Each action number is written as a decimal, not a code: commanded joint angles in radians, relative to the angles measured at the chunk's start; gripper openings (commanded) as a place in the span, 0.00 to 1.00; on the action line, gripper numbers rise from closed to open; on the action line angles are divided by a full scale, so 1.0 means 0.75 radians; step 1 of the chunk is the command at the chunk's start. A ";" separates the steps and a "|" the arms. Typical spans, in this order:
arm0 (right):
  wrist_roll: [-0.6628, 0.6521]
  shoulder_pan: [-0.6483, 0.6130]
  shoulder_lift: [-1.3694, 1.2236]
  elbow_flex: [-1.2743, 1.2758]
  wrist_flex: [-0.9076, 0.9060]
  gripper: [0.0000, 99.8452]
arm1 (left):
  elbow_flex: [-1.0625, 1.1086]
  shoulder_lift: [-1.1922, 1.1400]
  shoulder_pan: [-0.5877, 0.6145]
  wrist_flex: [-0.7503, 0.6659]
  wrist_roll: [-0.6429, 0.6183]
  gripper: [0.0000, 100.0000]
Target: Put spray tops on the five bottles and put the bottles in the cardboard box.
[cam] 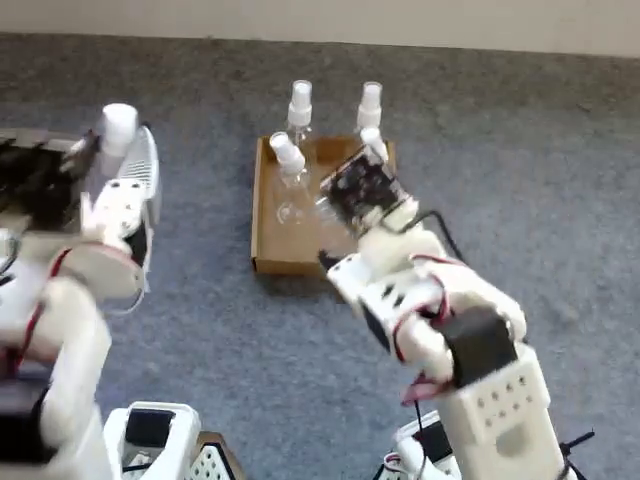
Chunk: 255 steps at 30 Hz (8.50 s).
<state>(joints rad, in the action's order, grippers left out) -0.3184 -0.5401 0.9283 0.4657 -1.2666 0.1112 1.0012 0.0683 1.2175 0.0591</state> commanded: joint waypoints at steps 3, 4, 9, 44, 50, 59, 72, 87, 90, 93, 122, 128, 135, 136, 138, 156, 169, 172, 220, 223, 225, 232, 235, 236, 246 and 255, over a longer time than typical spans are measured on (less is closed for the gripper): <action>0.200 -0.228 0.345 0.312 0.306 0.00 | -0.212 0.001 -0.330 -0.078 0.004 0.02; 0.205 -0.244 0.416 0.416 0.390 0.00 | -0.210 0.001 -0.396 -0.123 0.004 0.02; 0.209 -0.249 0.770 0.887 0.703 0.00 | -0.124 -0.003 -0.525 -0.401 -0.053 0.00; 0.293 -0.007 1.110 1.169 0.733 0.00 | 0.576 -0.085 -0.729 -0.634 -0.176 0.01; 0.293 -0.007 1.110 1.169 0.733 0.00 | 0.740 0.050 -0.873 -0.630 -0.049 0.03; 0.293 -0.005 1.110 1.171 0.733 0.00 | 0.760 0.202 -0.883 -0.624 -0.027 0.12; 0.293 -0.005 1.110 1.175 0.733 0.00 | 0.506 0.019 -0.647 -0.503 -0.023 0.14; 0.293 -0.005 1.118 1.171 0.725 0.00 | 0.635 -0.066 -0.647 -0.511 0.110 0.14; 0.291 -0.005 1.122 1.171 0.721 0.00 | 0.637 -0.066 -0.647 -0.511 0.131 0.14; 0.198 -0.007 1.124 1.177 0.721 0.00 | 0.625 -0.062 -0.643 -0.509 0.137 0.14; 0.385 0.058 -0.056 0.328 0.915 0.00 | 1.208 0.488 -0.406 -0.309 0.025 0.21; 0.505 -0.042 -0.253 0.099 0.799 0.00 | 1.224 0.787 -0.406 -0.196 -0.076 0.29; 0.509 -0.208 -0.314 -0.077 0.541 0.00 | 1.464 0.952 -0.400 -0.303 -0.065 0.29; 0.509 -0.216 -0.314 -0.109 0.496 0.00 | 1.501 0.952 -0.398 -0.333 -0.037 0.29; 0.509 -0.222 -0.314 -0.171 0.406 0.00 | 1.560 0.952 -0.398 -0.393 0.020 0.29; 0.458 -0.085 -0.275 -0.253 0.222 0.00 | 1.580 0.969 -0.265 -0.364 0.033 0.29; 0.452 0.034 0.228 0.844 1.124 0.00 | 1.605 1.104 -0.089 -0.293 0.025 0.21; 0.383 0.038 0.214 1.044 1.423 0.00 | 1.609 1.104 -0.089 -0.293 0.025 0.21; 0.311 0.109 -0.627 0.897 1.983 0.00 | 1.611 1.102 -0.140 -0.284 0.027 0.21; 0.311 0.107 -0.678 0.897 1.983 0.00 | 1.611 1.102 -0.140 -0.284 0.027 0.21; 0.311 0.103 -0.693 0.897 1.983 0.00 | 1.611 1.102 -0.140 -0.284 0.027 0.21; 0.311 0.103 -0.695 0.897 1.973 0.13 | 1.611 1.102 -0.138 -0.284 0.027 0.21; 0.311 0.101 -0.695 0.899 1.973 0.19 | 1.611 1.102 -0.138 -0.286 0.027 0.21; 0.311 0.101 -0.695 0.899 1.971 0.20 | 1.611 1.102 -0.138 -0.286 0.027 0.21; 0.311 0.034 -0.613 0.893 1.795 0.28 | 1.613 1.100 -0.138 -0.288 0.027 0.21; 0.311 0.038 -0.486 0.866 1.677 0.33 | 1.636 1.100 -0.140 -0.293 0.031 0.21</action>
<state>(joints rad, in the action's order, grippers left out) -0.0913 -0.5063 0.4864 1.1868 -0.0023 1.3433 1.8205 -0.0222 1.0119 0.0760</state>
